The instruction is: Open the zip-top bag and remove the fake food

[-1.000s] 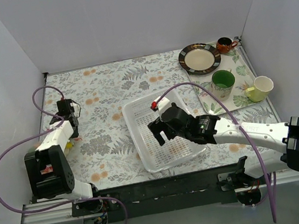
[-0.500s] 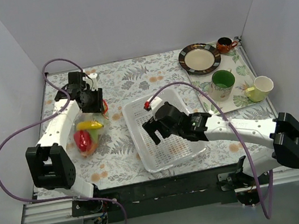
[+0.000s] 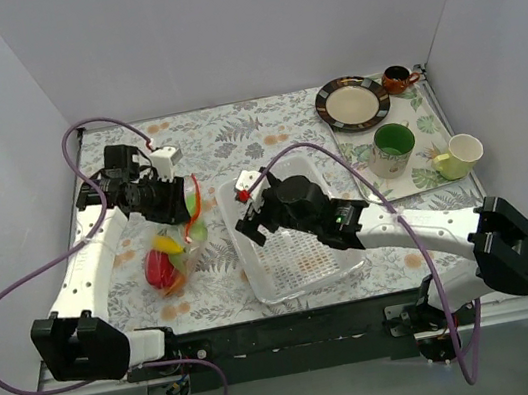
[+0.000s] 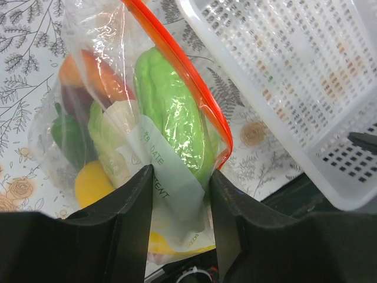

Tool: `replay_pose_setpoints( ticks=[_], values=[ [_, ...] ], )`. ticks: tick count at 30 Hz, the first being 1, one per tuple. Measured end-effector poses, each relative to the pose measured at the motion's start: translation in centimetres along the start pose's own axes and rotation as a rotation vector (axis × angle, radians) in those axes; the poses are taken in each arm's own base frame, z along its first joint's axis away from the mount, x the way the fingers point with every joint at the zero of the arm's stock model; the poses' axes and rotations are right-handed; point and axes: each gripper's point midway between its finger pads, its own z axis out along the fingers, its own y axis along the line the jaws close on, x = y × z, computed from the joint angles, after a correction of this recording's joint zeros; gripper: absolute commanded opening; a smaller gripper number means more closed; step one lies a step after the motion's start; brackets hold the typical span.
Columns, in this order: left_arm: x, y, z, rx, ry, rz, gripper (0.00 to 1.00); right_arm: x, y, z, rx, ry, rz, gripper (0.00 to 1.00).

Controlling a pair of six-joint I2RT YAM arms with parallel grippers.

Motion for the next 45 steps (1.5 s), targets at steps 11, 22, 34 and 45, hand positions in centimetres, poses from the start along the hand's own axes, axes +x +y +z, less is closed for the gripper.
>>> replay_pose_setpoints(
  ticks=[11, 22, 34, 45],
  values=[
    [-0.4, -4.2, -4.6, 0.183, -0.021, 0.182, 0.00, -4.7, 3.0, 1.8, -0.190, -0.281, -0.295, 0.98],
    [1.0, -5.8, -6.1, 0.262, -0.032, 0.317, 0.02, -9.4, 6.2, 1.9, -0.320, -0.429, -0.481, 0.98],
    [1.0, -5.8, -6.2, 0.262, -0.039, 0.346, 0.01, -8.0, 8.9, 3.8, -0.466, -0.370, -0.548, 0.26],
    [-1.4, -6.7, -8.5, 0.254, -0.137, 0.382, 0.86, -5.9, 9.7, 5.5, -0.549, -0.230, -0.559, 0.01]
  ],
)
